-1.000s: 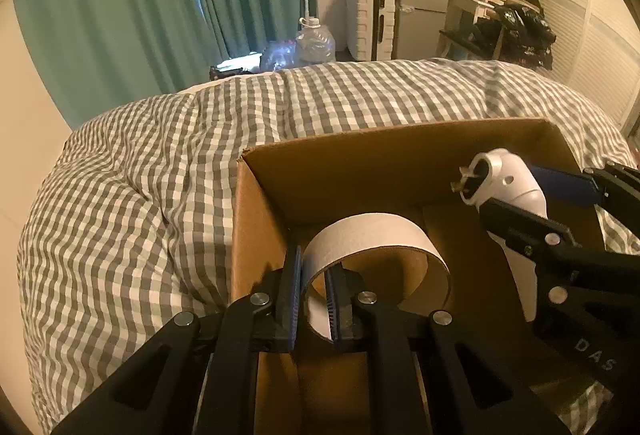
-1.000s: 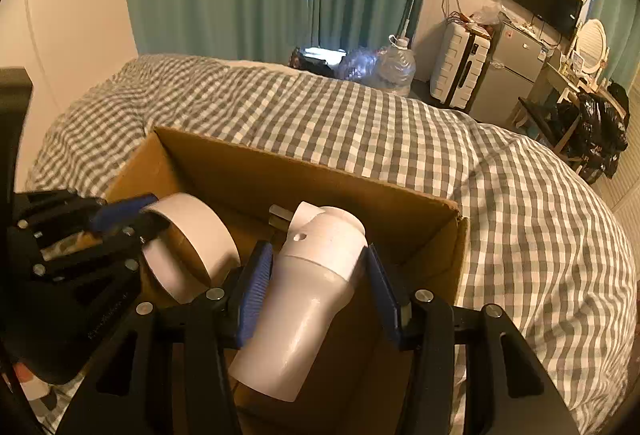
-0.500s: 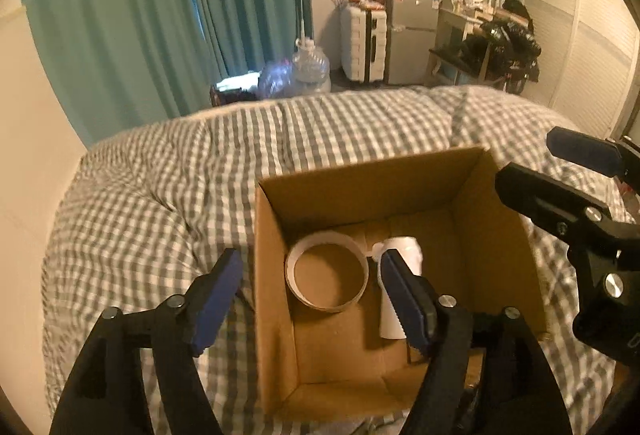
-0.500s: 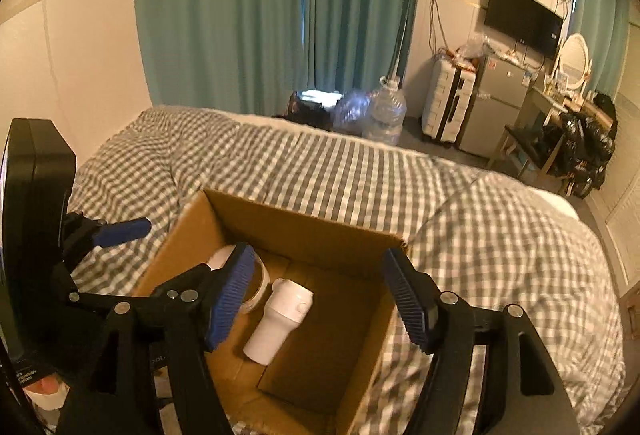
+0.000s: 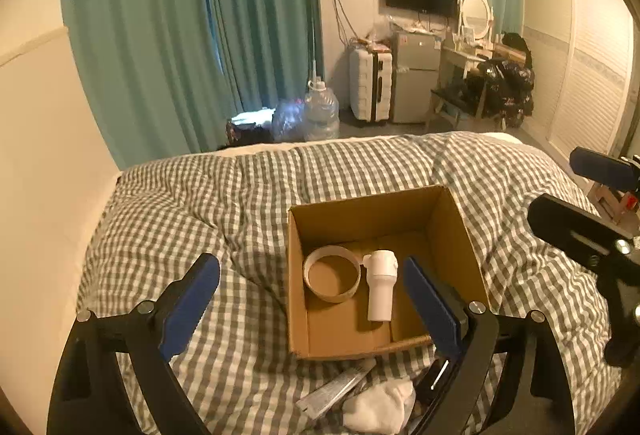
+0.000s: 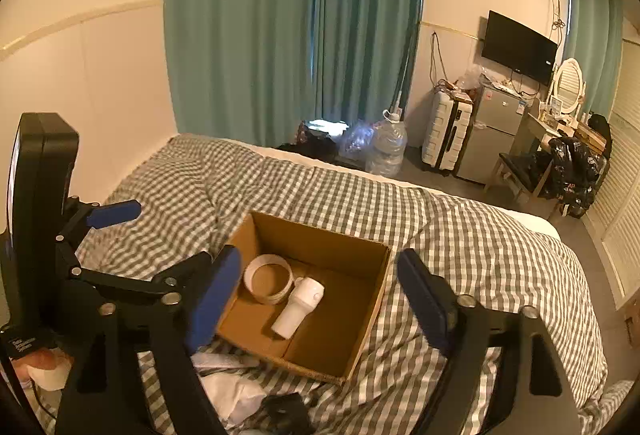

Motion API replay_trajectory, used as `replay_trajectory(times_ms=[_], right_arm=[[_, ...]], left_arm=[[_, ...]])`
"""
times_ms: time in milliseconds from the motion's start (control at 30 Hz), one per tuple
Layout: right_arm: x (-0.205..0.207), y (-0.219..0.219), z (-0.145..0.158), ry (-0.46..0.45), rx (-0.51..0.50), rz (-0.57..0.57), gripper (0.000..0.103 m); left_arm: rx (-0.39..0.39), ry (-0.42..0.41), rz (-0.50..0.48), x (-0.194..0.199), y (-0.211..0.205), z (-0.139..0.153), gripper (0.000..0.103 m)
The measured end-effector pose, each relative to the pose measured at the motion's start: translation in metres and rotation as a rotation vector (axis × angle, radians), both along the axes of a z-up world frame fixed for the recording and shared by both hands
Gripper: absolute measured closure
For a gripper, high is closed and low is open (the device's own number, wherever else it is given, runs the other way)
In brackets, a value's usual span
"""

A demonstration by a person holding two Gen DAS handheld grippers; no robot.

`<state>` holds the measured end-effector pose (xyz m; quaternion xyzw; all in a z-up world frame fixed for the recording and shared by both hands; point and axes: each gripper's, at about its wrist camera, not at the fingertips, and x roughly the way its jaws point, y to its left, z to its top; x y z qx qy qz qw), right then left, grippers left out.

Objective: Organize objects
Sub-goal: 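Withdraw both tools from the box back toward the item pile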

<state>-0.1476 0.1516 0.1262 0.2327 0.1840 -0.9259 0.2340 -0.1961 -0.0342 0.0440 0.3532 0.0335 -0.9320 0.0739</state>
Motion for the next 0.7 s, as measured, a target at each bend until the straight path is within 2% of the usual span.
replay_trajectory(times_ms=[167,367,500,700], right_arm=[[0.023,0.013,0.008,0.032,-0.028,0.004,0.004],[0.053,0.024,0.010,0.115,-0.015,0.017,0.002],[0.057,0.030,0.005,0.104,-0.002,0.022,0.002],[0.062,0.043,-0.018,0.073,0.001,0.031,0.002]], left_arm=[[-0.002,0.028,0.034,0.027,-0.004,0.007,0.005],[-0.012,0.052,0.048,0.056,-0.007,0.012,0.004],[-0.026,0.051,0.039,0.069,0.000,0.008,0.004],[-0.015,0.030,0.029,0.081,0.009,-0.016,0.004]])
